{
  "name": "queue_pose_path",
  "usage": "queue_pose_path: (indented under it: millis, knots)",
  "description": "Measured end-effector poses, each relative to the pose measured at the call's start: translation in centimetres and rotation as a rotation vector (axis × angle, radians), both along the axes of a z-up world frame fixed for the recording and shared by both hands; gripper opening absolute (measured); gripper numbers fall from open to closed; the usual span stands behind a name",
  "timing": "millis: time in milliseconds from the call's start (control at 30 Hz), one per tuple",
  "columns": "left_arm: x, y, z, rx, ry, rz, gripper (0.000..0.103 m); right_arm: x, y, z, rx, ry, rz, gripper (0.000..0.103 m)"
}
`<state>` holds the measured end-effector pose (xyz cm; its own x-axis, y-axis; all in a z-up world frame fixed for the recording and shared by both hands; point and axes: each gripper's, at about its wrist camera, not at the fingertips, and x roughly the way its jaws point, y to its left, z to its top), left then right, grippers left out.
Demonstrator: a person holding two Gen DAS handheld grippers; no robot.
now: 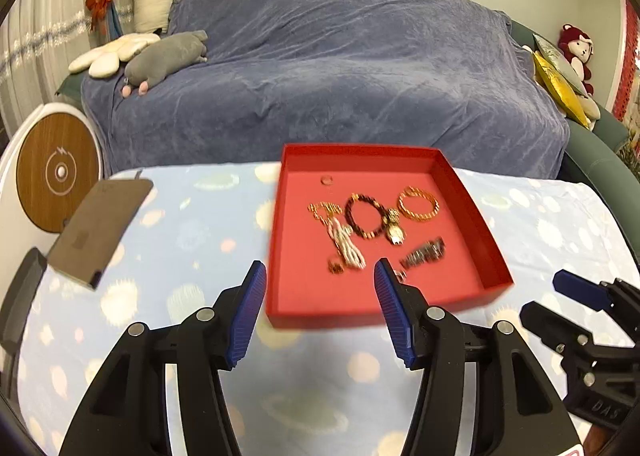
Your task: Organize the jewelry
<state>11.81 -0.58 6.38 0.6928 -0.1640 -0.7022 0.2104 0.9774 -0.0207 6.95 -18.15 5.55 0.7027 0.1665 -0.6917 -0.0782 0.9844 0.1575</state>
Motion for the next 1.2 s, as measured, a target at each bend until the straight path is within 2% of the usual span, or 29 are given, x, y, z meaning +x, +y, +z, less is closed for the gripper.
queue_pose_path:
  millis: [200, 300, 567, 733, 1200]
  knots:
    - [-3.3, 0.5, -1.6, 0.024, 0.026, 0.043, 0.054, -2.4, 0.7, -1.1, -0.014, 0.01, -0.012, 0.06]
    - [-4.3, 1.0, -2.5, 0.043, 0.015, 0.073, 0.059, -2.8, 1.1, -1.5, -0.018, -0.001, -0.011, 0.064]
    - [-3.8, 1.6, -4.2, 0.063, 0.044, 0.086, 0.06, -2.5, 1.7, -3.2, -0.056, 0.022, -0.01, 0.07]
    - [-4.1, 1.2, -4.9, 0.088, 0.048, 0.091, 0.071, -2.4, 2.0, -3.7, -0.084, 0.02, -0.024, 0.081]
    - [-4.5, 0.4, -4.9, 0.098, 0.043, 0.077, 0.079, -2.6, 2.6, -4.0, -0.102, 0.007, -0.026, 0.088]
